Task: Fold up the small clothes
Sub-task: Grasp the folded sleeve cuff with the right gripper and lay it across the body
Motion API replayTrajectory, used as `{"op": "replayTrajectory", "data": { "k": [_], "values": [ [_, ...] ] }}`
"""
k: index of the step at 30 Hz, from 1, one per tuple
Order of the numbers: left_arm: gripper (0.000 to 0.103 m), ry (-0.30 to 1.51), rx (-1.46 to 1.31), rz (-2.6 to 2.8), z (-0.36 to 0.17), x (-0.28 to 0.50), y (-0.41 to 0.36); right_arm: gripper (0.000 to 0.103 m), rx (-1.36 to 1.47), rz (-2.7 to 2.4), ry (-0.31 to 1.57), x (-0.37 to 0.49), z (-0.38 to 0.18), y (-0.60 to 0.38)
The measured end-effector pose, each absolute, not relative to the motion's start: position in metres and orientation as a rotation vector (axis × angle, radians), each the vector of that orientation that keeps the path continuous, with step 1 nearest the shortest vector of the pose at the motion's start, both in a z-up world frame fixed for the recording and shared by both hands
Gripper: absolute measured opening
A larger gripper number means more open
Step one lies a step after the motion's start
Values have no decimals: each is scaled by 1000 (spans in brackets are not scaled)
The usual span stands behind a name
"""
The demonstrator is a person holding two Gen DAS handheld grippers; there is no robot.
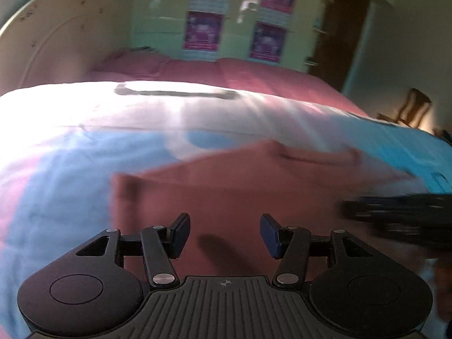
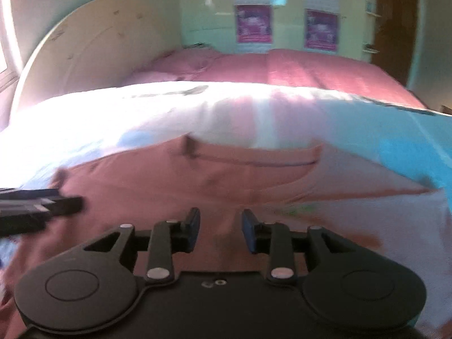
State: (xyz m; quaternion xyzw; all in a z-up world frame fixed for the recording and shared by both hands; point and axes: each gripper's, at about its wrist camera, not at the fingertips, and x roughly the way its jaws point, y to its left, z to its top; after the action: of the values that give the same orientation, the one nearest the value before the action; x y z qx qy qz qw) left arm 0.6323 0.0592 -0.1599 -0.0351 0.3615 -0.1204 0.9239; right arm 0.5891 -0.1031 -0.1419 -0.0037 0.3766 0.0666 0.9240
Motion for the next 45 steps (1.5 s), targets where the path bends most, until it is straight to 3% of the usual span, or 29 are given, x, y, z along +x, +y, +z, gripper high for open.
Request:
{"op": "replayTrajectory", "data": {
  "k": [6,15,18,23,26,32,34,45],
  "values": [
    [54,747,-20,-235,-173,582,33,32,-33,155,820,556,-149,-95],
    [54,729,19,-167,-172,536,96,32,-10,23,748,494,-131,-166],
    [54,733,40,-167,-170,536,95,33,26,-30,823,496,-141,-195],
    [54,741,40,-140,-166,541,80,32,33,-16,743,483,-123,-197],
    [56,755,40,-117,-170,540,77,32,16,-42,849,494,-141,-203],
    [56,761,38,-72,-170,538,72,32,41,3,749,483,-125,-217],
    [57,761,33,-56,-172,538,69,32,33,20,856,496,-144,-222],
    [62,768,58,49,-174,540,49,33,0,112,813,493,-147,-234]
  ]
}}
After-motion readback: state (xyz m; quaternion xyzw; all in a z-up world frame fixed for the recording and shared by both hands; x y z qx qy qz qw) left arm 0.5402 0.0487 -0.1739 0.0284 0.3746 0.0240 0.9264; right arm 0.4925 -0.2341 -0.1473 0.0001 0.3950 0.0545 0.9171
